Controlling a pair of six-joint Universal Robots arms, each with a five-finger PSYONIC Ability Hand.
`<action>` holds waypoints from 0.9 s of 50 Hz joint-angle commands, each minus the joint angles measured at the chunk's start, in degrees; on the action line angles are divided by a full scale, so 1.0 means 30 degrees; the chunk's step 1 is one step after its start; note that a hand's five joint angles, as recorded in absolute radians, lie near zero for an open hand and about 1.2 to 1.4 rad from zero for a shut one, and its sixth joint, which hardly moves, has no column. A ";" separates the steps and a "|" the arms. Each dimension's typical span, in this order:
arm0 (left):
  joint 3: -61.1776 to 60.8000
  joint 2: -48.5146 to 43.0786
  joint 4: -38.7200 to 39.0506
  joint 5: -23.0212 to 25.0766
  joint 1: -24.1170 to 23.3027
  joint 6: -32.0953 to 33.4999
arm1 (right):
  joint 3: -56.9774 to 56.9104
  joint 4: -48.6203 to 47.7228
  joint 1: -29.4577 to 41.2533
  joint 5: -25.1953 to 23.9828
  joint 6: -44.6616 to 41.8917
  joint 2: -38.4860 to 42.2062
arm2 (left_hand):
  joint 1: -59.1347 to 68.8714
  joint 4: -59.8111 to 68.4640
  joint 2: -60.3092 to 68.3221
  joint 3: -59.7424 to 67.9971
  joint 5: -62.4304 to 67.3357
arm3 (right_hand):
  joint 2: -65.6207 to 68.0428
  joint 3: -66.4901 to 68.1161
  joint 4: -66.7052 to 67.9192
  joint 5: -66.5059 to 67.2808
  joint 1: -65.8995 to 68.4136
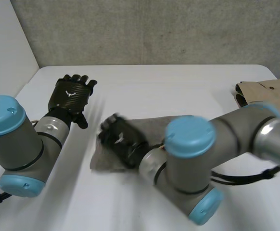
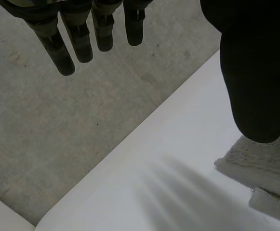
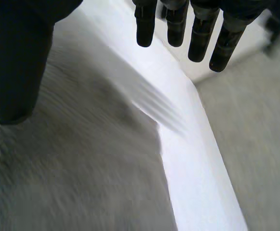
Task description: Fold the laundry.
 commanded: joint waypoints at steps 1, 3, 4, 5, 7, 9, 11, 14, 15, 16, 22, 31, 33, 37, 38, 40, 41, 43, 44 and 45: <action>0.0180 -0.0071 0.0027 -0.0024 -0.1084 0.0016 | 0.3386 0.0632 -0.4040 0.0998 0.7202 -0.4119 | -0.0294 -0.0555 -0.0593 -0.0724 -0.0905 | -0.0927 -0.0787 -0.1177 -0.1340 -0.0526; 0.0151 -0.0100 0.0027 -0.0024 -0.1436 -0.0014 | 0.4875 0.0807 -0.5033 0.0881 0.8314 -0.4792 | -0.0294 -0.0555 -0.0593 -0.0724 -0.0905 | -0.0927 -0.0787 -0.1177 -0.1340 -0.0526; 0.0151 -0.0101 0.0027 -0.0024 -0.1524 -0.0014 | 0.5436 0.0808 -0.5388 0.0851 0.8436 -0.4941 | -0.0294 -0.0555 -0.0593 -0.0724 -0.0905 | -0.0927 -0.0787 -0.1177 -0.1340 -0.0526; 0.0122 -0.0130 0.0027 -0.0024 -0.1641 -0.0014 | 0.5993 0.0808 -0.5740 0.0822 0.8409 -0.5059 | -0.0294 -0.0555 -0.0593 -0.0724 -0.0905 | -0.0927 -0.0787 -0.1177 -0.1340 -0.0526; 0.0122 -0.0188 0.0027 -0.0024 -0.1935 -0.0013 | 0.7425 0.0575 -0.6820 0.0764 0.8059 -0.5119 | -0.0294 -0.0555 -0.0593 -0.0724 -0.0905 | -0.0927 -0.0787 -0.1177 -0.1340 -0.0526; 0.0122 -0.0189 0.0027 -0.0024 -0.2081 0.0016 | 0.8192 0.0545 -0.7614 0.0705 0.7561 -0.5061 | -0.0294 -0.0555 -0.0593 -0.0724 -0.0905 | -0.0927 -0.0787 -0.1177 -0.1340 -0.0526; 0.0151 -0.0218 0.0056 -0.0024 -0.2111 0.0016 | 0.8924 0.0312 -0.8637 0.0443 0.6686 -0.4710 | -0.0294 -0.0555 -0.0593 -0.0724 -0.0905 | 0.1088 0.1228 0.0838 0.0675 0.1489; 0.0180 -0.0276 0.0056 -0.0024 -0.2111 0.0016 | 0.9192 0.0047 -0.9316 -0.0143 0.5775 -0.3892 | -0.0294 -0.0555 -0.0593 -0.0724 -0.0905 | 0.8882 0.9022 0.8632 0.8469 0.9283; 0.0180 -0.0277 0.0027 -0.0024 -0.2111 0.0016 | 0.8989 -0.0012 -0.9578 -0.0174 0.5366 -0.3250 | -0.0294 -0.0555 -0.0593 -0.0724 -0.0905 | 1.7017 1.7158 1.6767 1.6605 1.7419; 0.0180 -0.0277 0.0056 -0.0024 -0.2111 0.0016 | 0.8929 -0.0041 -0.9697 -0.0175 0.5304 -0.3041 | -0.0294 -0.0555 -0.0593 -0.0724 -0.0905 | 2.1873 2.2013 2.1622 2.1460 2.2274; 0.0064 -0.0072 0.0027 -0.0024 -0.2140 0.0016 | 0.8139 -0.0948 -0.9903 0.1404 0.4805 -0.3418 | -0.0294 -0.0555 -0.0593 -0.0724 -0.0905 | 2.2406 2.2547 2.2156 2.1994 2.2808; -0.0054 0.0602 -0.0090 -0.0170 -0.1965 0.0016 | 0.3781 -0.0598 -0.3591 0.2374 0.2524 -0.3632 | -0.0294 -0.0555 -0.0593 -0.0724 -0.0905 | 2.2406 2.2547 2.2156 2.1994 2.2808; -0.0054 0.0719 -0.0119 -0.0286 -0.1877 0.0016 | 0.2810 -0.0481 -0.2176 0.2345 0.1937 -0.2866 | -0.0294 -0.0555 -0.0593 -0.0724 -0.0905 | 2.2406 2.2547 2.2156 2.1994 2.2808; -0.0083 0.0982 -0.0149 -0.0550 -0.1526 0.0016 | 0.1401 -0.0422 0.0551 0.2024 0.0033 -0.1284 | -0.0294 -0.0555 -0.0593 -0.0724 -0.0905 | 2.2406 2.2547 2.2156 2.1994 2.2808; -0.0112 0.1012 -0.0149 -0.0609 -0.1467 -0.0013 | 0.1051 -0.0306 0.1136 0.1762 -0.0551 -0.0614 | -0.0294 -0.0555 -0.0593 -0.0724 -0.0905 | 2.2406 2.2547 2.2156 2.1994 2.2808; -0.0083 0.1100 -0.0178 -0.0756 -0.1291 -0.0014 | 0.0814 -0.0159 0.1375 0.1526 -0.0878 0.0064 | -0.0294 -0.0555 -0.0593 -0.0724 -0.0905 | 2.1538 2.1678 2.1288 2.1125 2.1939; -0.0083 0.1100 -0.0178 -0.0785 -0.1291 -0.0043 | 0.0726 -0.0043 0.1434 0.1496 -0.0879 0.0299 | -0.0294 -0.0555 -0.0593 -0.0724 -0.0905 | 1.5534 1.5674 1.5284 1.5121 1.5935; -0.0083 0.1100 -0.0207 -0.0785 -0.1320 -0.0072 | 0.0433 0.0426 0.1406 0.1612 -0.0384 0.0477 | -0.0294 -0.0555 -0.0593 -0.0724 -0.0905 | -0.0927 -0.0787 -0.1177 -0.1340 -0.0526; -0.0083 0.1100 -0.0207 -0.0756 -0.1407 -0.0217 | 0.0432 0.0514 0.1376 0.1613 0.0054 0.0390 | -0.0294 -0.0555 -0.0593 -0.0724 -0.0905 | -0.0927 -0.0787 -0.1177 -0.1340 -0.0526; -0.0054 0.1100 -0.0207 -0.0756 -0.1466 -0.0364 | 0.0432 0.0602 0.1260 0.1729 0.1654 0.0012 | -0.0294 -0.0555 -0.0593 -0.0724 -0.0905 | -0.0927 -0.0787 -0.1177 -0.1340 -0.0526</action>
